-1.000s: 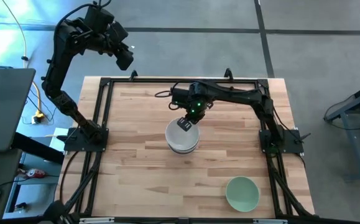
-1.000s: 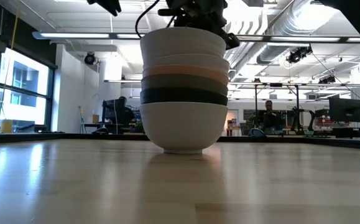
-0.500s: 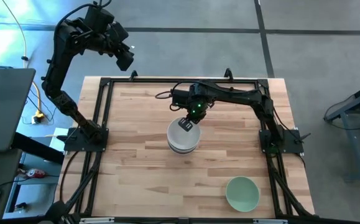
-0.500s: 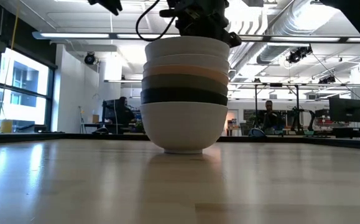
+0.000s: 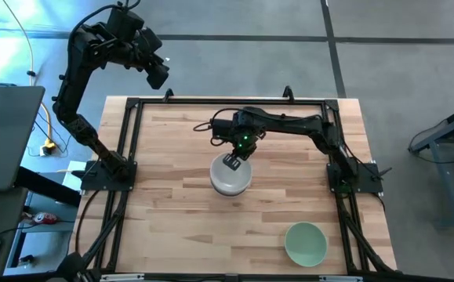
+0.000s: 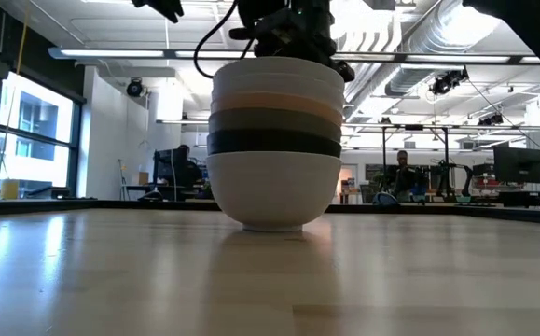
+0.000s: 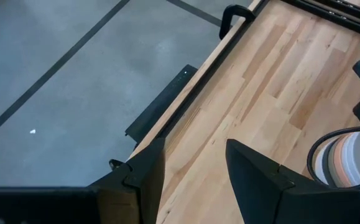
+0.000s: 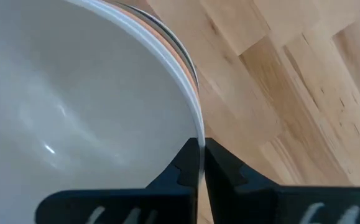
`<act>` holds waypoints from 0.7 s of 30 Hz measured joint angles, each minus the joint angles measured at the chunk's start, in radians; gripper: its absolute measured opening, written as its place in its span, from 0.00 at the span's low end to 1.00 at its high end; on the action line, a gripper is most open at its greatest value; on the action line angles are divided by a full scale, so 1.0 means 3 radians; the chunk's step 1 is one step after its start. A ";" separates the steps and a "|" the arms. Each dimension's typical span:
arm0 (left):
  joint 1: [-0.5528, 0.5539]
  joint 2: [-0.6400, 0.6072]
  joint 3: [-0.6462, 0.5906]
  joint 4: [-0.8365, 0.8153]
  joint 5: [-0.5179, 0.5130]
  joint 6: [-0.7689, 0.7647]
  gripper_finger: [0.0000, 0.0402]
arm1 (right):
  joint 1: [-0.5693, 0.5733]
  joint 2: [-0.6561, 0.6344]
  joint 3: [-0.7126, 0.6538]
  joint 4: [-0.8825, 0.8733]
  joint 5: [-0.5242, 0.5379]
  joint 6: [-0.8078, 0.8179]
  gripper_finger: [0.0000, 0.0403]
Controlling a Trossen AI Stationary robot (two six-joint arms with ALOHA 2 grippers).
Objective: Nest bowls inside each other
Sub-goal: Stack the white bowl on the other white bowl, then stack the green bowl on the white bowl
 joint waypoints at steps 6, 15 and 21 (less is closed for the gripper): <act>0.0000 -0.0001 0.0000 0.0000 -0.0001 0.0022 0.39 | -0.0005 -0.0047 0.0000 -0.0017 0.0021 -0.0002 0.08; 0.0001 -0.0001 0.0000 0.0000 -0.0003 0.0022 0.39 | -0.0006 -0.0120 0.0000 -0.0007 0.0071 -0.0029 0.34; 0.0000 -0.0001 0.0000 0.0000 -0.0001 0.0022 0.39 | 0.0029 -0.0253 0.0000 -0.0067 -0.0033 -0.0116 0.43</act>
